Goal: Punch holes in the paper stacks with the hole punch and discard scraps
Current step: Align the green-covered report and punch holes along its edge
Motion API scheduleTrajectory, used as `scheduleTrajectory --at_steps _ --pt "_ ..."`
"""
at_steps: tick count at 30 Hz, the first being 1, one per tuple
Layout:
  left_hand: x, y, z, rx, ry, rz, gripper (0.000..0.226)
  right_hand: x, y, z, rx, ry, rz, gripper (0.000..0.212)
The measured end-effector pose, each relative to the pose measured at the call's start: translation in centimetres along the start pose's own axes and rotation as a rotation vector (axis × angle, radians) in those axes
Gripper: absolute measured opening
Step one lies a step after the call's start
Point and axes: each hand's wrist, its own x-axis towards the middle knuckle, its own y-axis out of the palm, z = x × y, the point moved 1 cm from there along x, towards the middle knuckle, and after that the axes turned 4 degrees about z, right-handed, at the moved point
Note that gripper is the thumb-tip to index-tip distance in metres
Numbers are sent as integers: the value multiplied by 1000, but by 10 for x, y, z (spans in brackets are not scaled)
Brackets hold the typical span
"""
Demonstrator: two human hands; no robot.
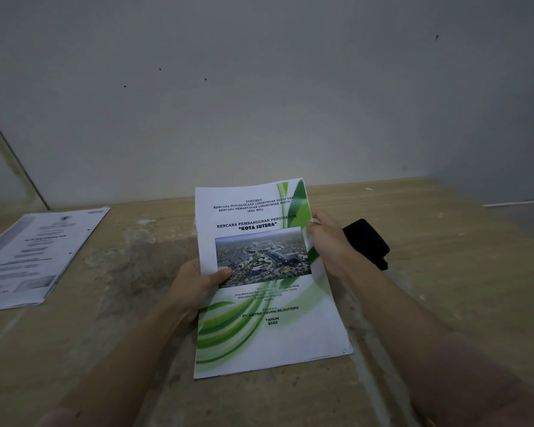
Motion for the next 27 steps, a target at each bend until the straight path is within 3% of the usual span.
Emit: scheduleTrajectory --at_steps 7,10,15,18,22,27 --pt "-2 3 -4 -91 -72 -8 2 3 -3 -4 6 5 -38 37" --pt "-4 4 -5 -146 -60 -30 14 3 -4 -3 65 10 -47 35" --pt "-5 8 -5 112 88 -199 25 0 -16 6 48 1 -29 26" --pt "-3 16 -10 189 166 -216 18 3 -41 15 -76 -83 -83 18" --pt "5 26 -10 268 188 -248 21 9 -86 11 -432 -174 -322 24" --pt "15 33 -5 427 99 -267 32 9 -104 -14 -533 0 -197 43"
